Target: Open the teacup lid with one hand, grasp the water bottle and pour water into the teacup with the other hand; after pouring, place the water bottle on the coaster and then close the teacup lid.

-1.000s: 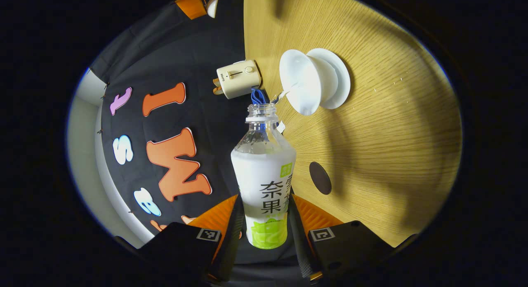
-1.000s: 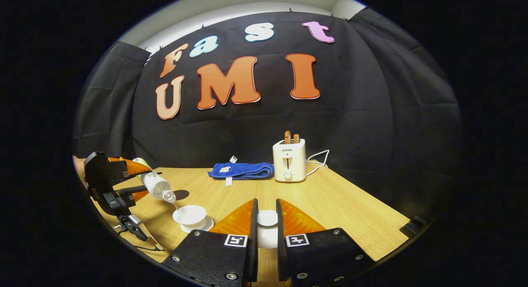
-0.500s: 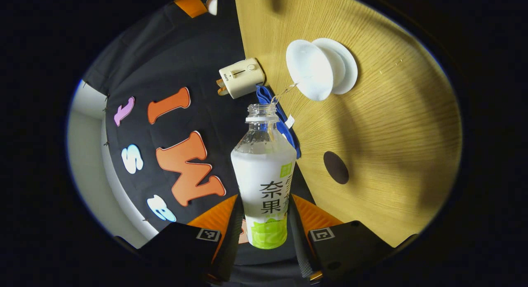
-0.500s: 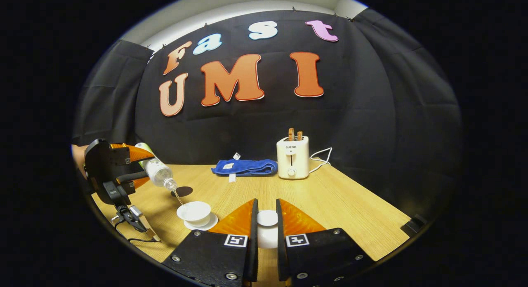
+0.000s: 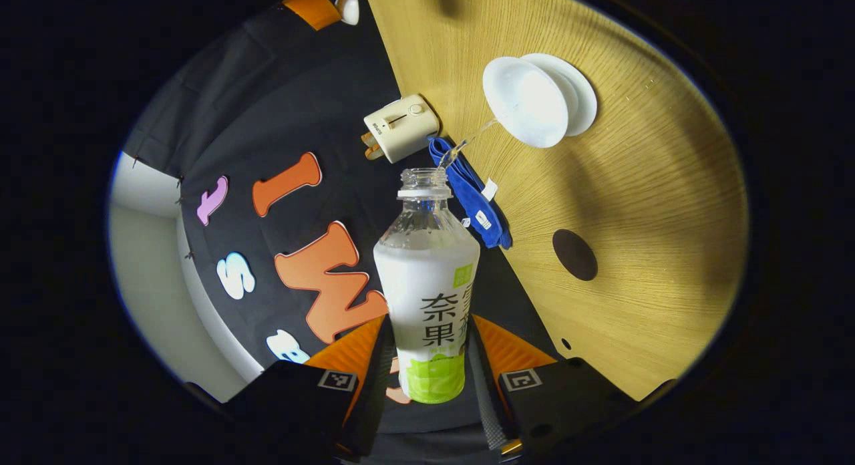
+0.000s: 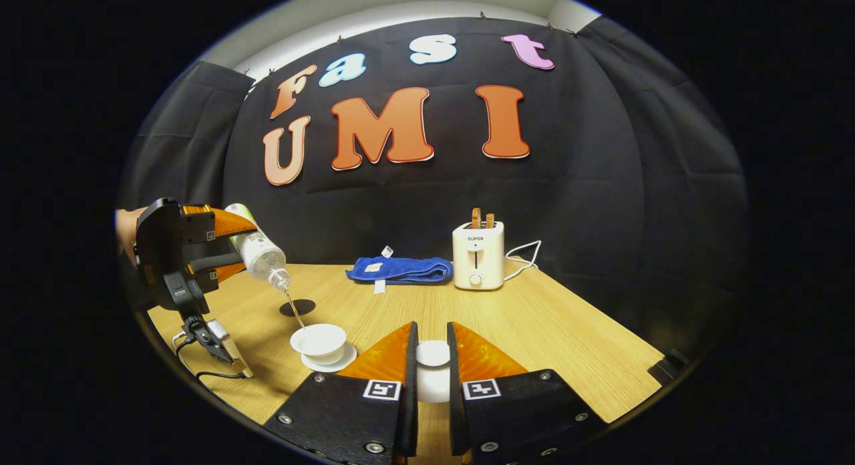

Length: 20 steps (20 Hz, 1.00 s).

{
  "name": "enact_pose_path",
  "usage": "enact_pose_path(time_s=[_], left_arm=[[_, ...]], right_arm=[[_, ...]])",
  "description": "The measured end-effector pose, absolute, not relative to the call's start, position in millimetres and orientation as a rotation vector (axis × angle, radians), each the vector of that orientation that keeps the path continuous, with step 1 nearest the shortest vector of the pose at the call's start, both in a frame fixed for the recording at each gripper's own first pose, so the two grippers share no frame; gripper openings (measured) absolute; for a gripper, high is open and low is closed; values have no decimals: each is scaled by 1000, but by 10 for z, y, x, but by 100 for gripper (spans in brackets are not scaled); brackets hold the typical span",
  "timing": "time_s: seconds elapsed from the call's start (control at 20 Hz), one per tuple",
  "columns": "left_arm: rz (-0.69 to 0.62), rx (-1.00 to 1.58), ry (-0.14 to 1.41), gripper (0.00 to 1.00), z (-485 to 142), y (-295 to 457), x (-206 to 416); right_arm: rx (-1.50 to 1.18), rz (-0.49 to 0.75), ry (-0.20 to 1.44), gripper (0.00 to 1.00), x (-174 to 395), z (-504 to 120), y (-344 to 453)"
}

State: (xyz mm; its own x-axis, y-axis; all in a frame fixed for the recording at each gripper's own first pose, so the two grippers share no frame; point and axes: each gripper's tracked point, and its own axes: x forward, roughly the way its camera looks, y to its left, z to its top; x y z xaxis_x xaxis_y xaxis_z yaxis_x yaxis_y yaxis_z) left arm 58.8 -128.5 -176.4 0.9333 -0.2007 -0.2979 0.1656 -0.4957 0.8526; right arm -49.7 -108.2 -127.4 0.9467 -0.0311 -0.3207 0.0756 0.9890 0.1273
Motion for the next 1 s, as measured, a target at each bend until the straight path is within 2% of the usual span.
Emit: enact_pose_path(time_s=[0.25, 0.8, 1.0], left_arm=[[-489, 2074, -16, 64, -1910, -1364, 648], [-570, 2168, -13, 62, -2043, -1443, 695], [-555, 2231, -55, 64, -1970, -1454, 730]], right_arm=[[140, -65, 322, 19, -509, -1261, -1149], [138, -87, 346, 19, -552, -1361, -1251], [131, -87, 352, 19, -561, -1387, -1241]])
